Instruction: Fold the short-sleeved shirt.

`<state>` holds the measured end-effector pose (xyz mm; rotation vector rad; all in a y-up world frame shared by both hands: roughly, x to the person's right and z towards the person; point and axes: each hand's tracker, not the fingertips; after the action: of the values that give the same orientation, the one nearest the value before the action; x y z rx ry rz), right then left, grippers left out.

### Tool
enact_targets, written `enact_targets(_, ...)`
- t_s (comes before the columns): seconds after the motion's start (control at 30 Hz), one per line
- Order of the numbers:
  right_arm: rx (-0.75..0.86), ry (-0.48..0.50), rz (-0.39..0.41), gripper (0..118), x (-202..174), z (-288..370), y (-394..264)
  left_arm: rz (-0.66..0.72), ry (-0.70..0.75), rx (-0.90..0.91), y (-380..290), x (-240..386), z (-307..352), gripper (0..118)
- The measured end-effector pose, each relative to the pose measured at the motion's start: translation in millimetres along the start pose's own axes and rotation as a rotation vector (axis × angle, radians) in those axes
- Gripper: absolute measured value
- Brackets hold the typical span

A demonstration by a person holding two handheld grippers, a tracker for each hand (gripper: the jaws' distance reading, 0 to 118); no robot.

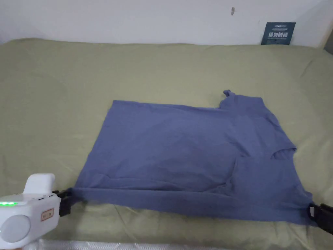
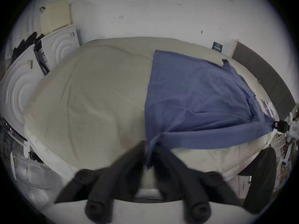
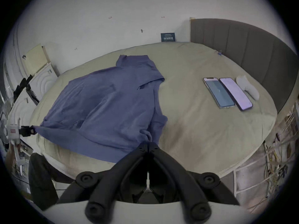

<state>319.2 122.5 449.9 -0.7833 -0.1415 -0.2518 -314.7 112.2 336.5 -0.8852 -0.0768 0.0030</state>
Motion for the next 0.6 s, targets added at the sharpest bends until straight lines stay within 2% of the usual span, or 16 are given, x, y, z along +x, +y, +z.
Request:
enact_targets(0.03,-0.014,-0.016,-0.005,115,-2.7,-0.7,0.1,0.013,0.002,0.006,-0.2,-1.5,0.4,65)
enact_targets(0.07,-0.027,-0.028,-0.009,114,-3.2,-1.4,0.4,0.031,-0.001,-0.005,0.9,-4.8,-1.4,105)
enact_targets(0.1,0.097,-0.048,-0.009,108,-1.1,14.7,6.6,0.046,0.024,-0.011,-1.6,-5.3,-0.7,116)
enact_targets(0.13,0.044,-0.019,-0.016,109,-2.2,23.1,7.4,0.07,0.07,0.029,-2.9,-7.4,6.4,115)
enact_targets(0.2,0.029,-0.032,-0.026,111,2.2,16.3,2.7,0.1,0.079,0.046,-2.2,-12.9,19.0,113)
enact_targets(0.23,0.041,-0.025,-0.025,100,3.4,23.1,2.2,0.135,0.076,0.021,-2.0,-13.4,27.0,103)
enact_targets(0.27,0.052,-0.027,-0.024,76,0.1,26.9,1.4,0.169,0.056,0.019,-3.3,-16.2,34.1,73)
enact_targets(0.3,0.05,-0.036,-0.015,34,-3.2,28.6,0.4,0.168,0.035,0.02,-4.5,-18.4,41.0,16)
enact_targets(0.33,0.064,-0.047,-0.007,0,-3.5,32.0,-2.2,0.152,0.047,0.024,-6.9,-18.9,45.8,0)
enact_targets(0.4,0.117,-0.101,0.01,0,-4.1,29.4,-9.4,0.144,0.071,0.036,-12.3,-19.2,45.7,0)
enact_targets(0.47,0.062,-0.046,0.002,0,-8.2,28.9,-9.2,0.143,-0.042,0.005,-14.5,-22.4,45.6,0)
enact_targets(0.5,0.068,-0.053,0.002,0,-9.8,25.9,-12.8,0.143,-0.042,0.001,-15.8,-20.0,46.5,5)
enact_targets(0.53,0.062,-0.056,0.003,0,-10.6,24.2,-14.0,0.135,-0.042,0.002,-15.6,-19.3,45.3,40)
enact_targets(0.57,0.058,-0.058,0.007,0,-32.1,46.3,-7.1,0.116,-0.034,0.002,-15.2,-18.2,42.7,83)
enact_targets(0.6,0.052,-0.052,0.005,0,-37.8,48.4,-8.8,0.102,-0.028,-0.006,-14.6,-17.2,37.6,95)
